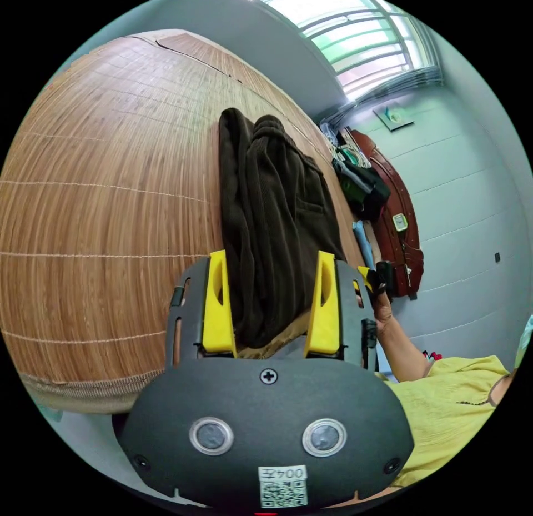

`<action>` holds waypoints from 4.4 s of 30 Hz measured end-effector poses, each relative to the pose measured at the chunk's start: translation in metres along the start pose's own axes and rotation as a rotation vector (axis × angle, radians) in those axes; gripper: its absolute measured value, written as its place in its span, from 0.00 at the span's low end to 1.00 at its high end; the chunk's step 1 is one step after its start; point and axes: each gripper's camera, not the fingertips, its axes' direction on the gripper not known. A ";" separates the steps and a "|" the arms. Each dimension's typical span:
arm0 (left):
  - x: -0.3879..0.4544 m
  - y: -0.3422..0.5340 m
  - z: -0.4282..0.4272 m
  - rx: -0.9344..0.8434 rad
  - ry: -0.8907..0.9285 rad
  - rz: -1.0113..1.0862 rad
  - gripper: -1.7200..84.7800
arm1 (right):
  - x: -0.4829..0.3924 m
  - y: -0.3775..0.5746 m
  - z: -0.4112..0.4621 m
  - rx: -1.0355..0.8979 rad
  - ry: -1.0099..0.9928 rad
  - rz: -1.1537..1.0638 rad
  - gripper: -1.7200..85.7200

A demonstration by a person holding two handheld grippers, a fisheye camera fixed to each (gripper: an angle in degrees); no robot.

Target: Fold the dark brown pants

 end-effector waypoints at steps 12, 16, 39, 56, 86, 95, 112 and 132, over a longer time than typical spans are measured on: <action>0.018 -0.015 0.028 -0.049 -0.116 -0.008 0.14 | -0.008 -0.027 0.027 -0.076 0.102 -0.002 0.15; 0.042 -0.021 0.036 -0.073 -0.187 0.034 0.13 | -0.015 -0.025 0.025 -0.067 0.115 -0.040 0.14; 0.154 -0.018 0.094 -0.018 -0.100 0.151 0.16 | 0.042 0.029 -0.096 0.095 0.154 0.098 0.15; 0.137 -0.020 0.143 -0.078 -0.128 0.120 0.16 | -0.046 0.059 -0.095 0.235 0.450 -0.058 0.17; 0.071 -0.025 0.137 -0.187 0.201 0.034 0.23 | 0.013 -0.034 -0.128 0.005 0.158 0.043 0.24; 0.077 -0.048 0.175 -0.237 0.242 -0.010 0.19 | 0.052 -0.098 -0.114 -0.165 -0.041 0.058 0.21; 0.118 -0.028 0.201 -0.234 0.108 -0.067 0.13 | 0.005 -0.059 -0.109 -0.014 0.145 0.105 0.15; 0.216 -0.025 0.263 -0.206 0.212 0.015 0.13 | -0.060 -0.084 -0.186 -0.089 0.350 -0.106 0.14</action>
